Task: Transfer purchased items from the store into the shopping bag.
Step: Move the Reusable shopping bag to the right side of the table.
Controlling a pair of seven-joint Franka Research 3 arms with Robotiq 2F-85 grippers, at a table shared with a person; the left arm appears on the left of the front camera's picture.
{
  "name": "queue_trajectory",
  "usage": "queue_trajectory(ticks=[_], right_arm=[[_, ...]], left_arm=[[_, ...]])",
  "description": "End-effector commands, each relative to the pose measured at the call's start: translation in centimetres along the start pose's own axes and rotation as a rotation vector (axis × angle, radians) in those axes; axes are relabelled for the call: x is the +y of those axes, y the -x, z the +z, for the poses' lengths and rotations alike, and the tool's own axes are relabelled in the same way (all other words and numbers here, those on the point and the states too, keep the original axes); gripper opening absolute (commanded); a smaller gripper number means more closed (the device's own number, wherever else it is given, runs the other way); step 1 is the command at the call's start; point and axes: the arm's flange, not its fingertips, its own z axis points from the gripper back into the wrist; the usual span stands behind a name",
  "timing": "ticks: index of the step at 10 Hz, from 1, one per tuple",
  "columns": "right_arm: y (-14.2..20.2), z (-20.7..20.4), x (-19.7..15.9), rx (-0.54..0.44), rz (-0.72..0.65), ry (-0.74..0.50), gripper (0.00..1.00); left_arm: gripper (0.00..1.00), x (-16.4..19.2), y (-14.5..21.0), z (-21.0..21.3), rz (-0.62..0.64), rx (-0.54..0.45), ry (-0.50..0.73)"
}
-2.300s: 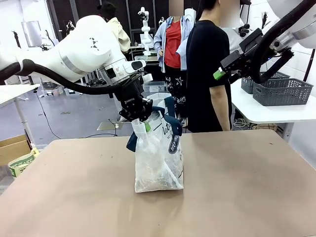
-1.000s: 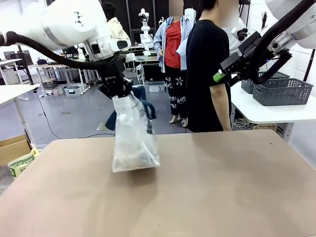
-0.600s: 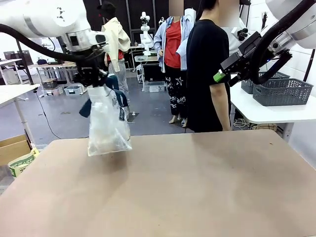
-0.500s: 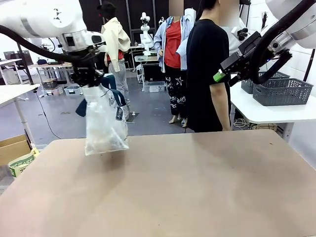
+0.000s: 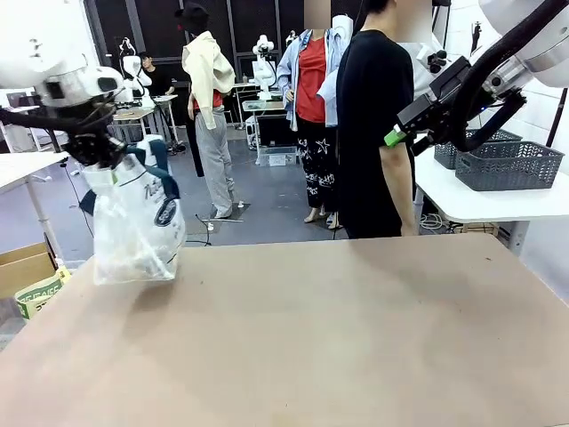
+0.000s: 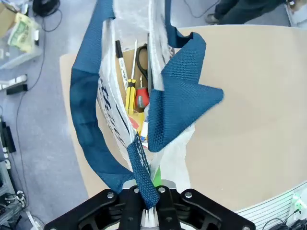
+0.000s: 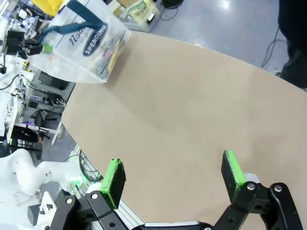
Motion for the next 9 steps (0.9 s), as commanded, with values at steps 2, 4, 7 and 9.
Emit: queue_trajectory(ticks=[2, 4, 7, 9], right_arm=[[-0.3, 0.0, 0.1, 0.023, -0.015, 0.007, 1.0], [-0.3, 0.0, 0.1, 0.023, -0.015, 0.007, 1.0], [-0.3, 0.0, 0.1, 0.023, -0.015, 0.007, 1.0], [-0.3, 0.0, 0.1, 0.023, -0.015, 0.007, 1.0]], left_arm=[[0.0, 2.5, 5.0, -1.6, -0.014, -0.033, 0.056], [0.0, 4.3, 7.2, -2.2, -0.042, -0.037, 0.059], [0.0, 7.3, 10.1, -3.0, -0.053, -0.015, 0.06], [0.0, 9.3, 11.1, -3.6, -0.062, -0.023, 0.072]])
